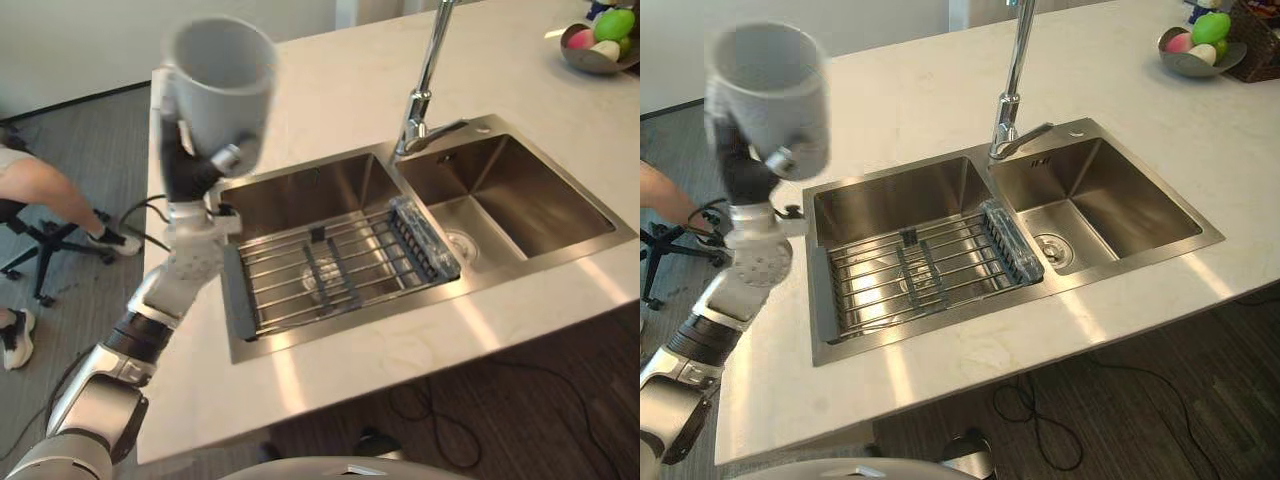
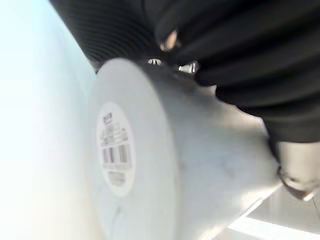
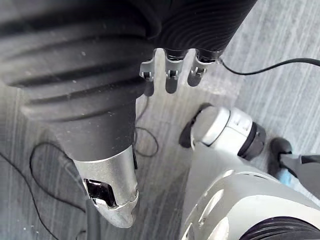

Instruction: Walk over to the sink, pick up the cup, carry it to the dishwasher, place the cup inside the dishwasher, then close the dishwasher door

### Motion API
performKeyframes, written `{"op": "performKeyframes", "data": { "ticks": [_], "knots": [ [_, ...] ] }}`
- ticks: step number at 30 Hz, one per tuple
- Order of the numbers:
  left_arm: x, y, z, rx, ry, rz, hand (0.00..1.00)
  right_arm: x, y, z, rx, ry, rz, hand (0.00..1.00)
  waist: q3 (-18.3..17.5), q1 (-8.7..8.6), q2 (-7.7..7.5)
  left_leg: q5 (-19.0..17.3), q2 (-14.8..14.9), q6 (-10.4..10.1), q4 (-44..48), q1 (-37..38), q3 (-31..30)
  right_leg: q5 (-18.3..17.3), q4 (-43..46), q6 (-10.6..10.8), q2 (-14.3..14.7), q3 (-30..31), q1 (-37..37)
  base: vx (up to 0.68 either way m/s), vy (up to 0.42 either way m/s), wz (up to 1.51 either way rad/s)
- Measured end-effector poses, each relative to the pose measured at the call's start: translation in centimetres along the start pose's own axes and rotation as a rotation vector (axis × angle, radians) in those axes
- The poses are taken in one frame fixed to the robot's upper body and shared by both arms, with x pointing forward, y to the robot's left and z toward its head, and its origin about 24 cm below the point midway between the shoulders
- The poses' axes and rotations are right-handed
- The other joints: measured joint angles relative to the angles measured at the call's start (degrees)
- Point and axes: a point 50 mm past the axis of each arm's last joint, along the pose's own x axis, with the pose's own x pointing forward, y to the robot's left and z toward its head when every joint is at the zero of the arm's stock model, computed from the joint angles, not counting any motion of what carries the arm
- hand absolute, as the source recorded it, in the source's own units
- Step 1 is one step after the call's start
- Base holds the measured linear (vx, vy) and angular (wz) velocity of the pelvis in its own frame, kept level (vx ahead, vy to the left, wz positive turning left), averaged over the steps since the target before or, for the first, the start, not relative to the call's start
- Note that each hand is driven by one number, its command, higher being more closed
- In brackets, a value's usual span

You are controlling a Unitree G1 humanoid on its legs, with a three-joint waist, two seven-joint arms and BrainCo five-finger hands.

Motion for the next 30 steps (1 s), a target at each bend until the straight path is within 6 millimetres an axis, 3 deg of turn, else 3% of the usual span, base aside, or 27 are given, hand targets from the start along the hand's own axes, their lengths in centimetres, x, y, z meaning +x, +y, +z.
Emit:
{"op": "performKeyframes", "data": {
  "ticks": [3,6,9,14,20,25,27,30],
  "knots": [
    [1.5,3.0,-0.4,-0.138,0.071,0.171,1.00,-0.1,-0.2,0.0,0.003,-0.007,0.020,0.00,0.4,0.59,-0.74,0.3,-0.1,0.1,0.0,0.1,-2.1,-0.3,-0.3,0.1,-0.4,-2.4,1.5,0.00,-0.009,0.32],
    [0.9,4.8,-1.1,-0.183,0.136,0.270,1.00,-0.2,0.0,0.2,-0.011,-0.023,0.028,0.00,0.7,2.01,-1.19,0.6,-0.5,0.2,0.0,0.1,-4.2,-0.8,-0.3,0.3,-0.7,-4.6,2.8,0.00,-0.008,0.41],
    [-1.2,5.6,-1.7,-0.166,0.226,0.311,1.00,-0.1,0.3,-0.1,-0.073,-0.009,0.030,0.00,1.0,3.85,-1.78,0.8,-1.1,0.4,0.0,0.0,-6.6,-1.4,-0.3,0.5,-1.0,-7.3,4.2,0.02,-0.013,0.46],
    [-5.4,8.8,-2.7,-0.005,0.378,0.415,1.00,0.1,1.6,-0.2,-0.256,0.002,0.054,0.00,1.3,6.86,-2.60,0.9,-1.9,0.4,0.0,-0.1,-10.1,-2.7,0.0,0.7,-1.4,-11.0,6.1,0.03,-0.026,0.35],
    [-6.6,11.6,-0.5,0.113,0.340,0.508,1.00,0.2,2.6,-0.4,-0.376,0.023,0.104,0.00,1.1,9.71,-2.95,1.9,-2.6,0.6,0.4,-2.3,-14.4,-2.8,1.2,0.7,-1.4,-14.2,6.2,0.02,-0.024,0.41],
    [-9.7,15.9,0.4,0.259,0.375,0.714,1.00,0.2,3.1,-0.8,-0.441,0.076,0.126,0.00,0.7,13.02,-3.79,2.8,-3.8,1.3,0.2,-3.3,-20.0,-4.0,4.2,0.1,-1.9,-18.0,7.1,-0.04,-0.006,0.55],
    [-11.1,17.0,0.9,0.304,0.391,0.772,1.00,0.3,3.1,-0.9,-0.486,0.102,0.123,0.00,0.4,14.28,-4.89,3.4,-5.1,1.3,0.0,-4.9,-23.1,-5.7,5.9,0.3,-2.9,-20.1,6.7,-0.08,0.023,0.77],
    [-11.9,17.7,1.4,0.322,0.382,0.801,1.00,0.3,3.1,-0.8,-0.523,0.120,0.126,0.00,0.5,15.53,-4.99,4.1,-5.9,1.5,0.0,-6.0,-25.8,-6.7,6.5,-0.1,-3.2,-21.5,6.8,-0.08,0.005,0.65]
  ]
}}
